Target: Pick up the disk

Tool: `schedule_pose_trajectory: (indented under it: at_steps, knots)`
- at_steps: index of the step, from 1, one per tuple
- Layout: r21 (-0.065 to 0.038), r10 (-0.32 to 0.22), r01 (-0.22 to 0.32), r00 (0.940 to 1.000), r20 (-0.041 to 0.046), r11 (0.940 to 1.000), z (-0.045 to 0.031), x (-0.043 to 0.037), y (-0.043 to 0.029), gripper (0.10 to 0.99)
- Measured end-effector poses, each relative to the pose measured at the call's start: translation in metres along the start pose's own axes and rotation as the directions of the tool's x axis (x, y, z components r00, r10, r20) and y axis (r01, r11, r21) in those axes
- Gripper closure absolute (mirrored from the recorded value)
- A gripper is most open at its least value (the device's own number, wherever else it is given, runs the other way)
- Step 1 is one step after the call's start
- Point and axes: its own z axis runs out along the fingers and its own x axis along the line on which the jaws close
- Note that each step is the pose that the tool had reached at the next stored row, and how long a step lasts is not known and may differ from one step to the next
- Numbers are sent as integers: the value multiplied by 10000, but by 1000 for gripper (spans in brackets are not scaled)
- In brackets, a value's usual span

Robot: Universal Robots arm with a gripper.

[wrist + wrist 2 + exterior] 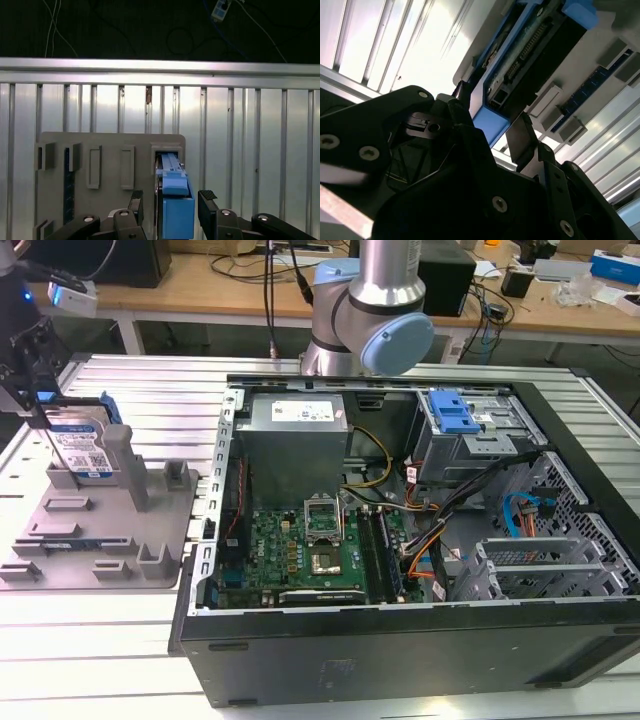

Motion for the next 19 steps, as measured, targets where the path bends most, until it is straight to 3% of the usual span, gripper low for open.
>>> schedule_pose_trajectory:
  at_steps: [12,14,19]
  knots:
    - [-1,2,-2,10000,-1,10000,31,7,8,545]
    - [-1,2,-2,10000,0,10000,36,7,8,678]
    - [-1,2,-2,10000,0,10000,42,7,8,678]
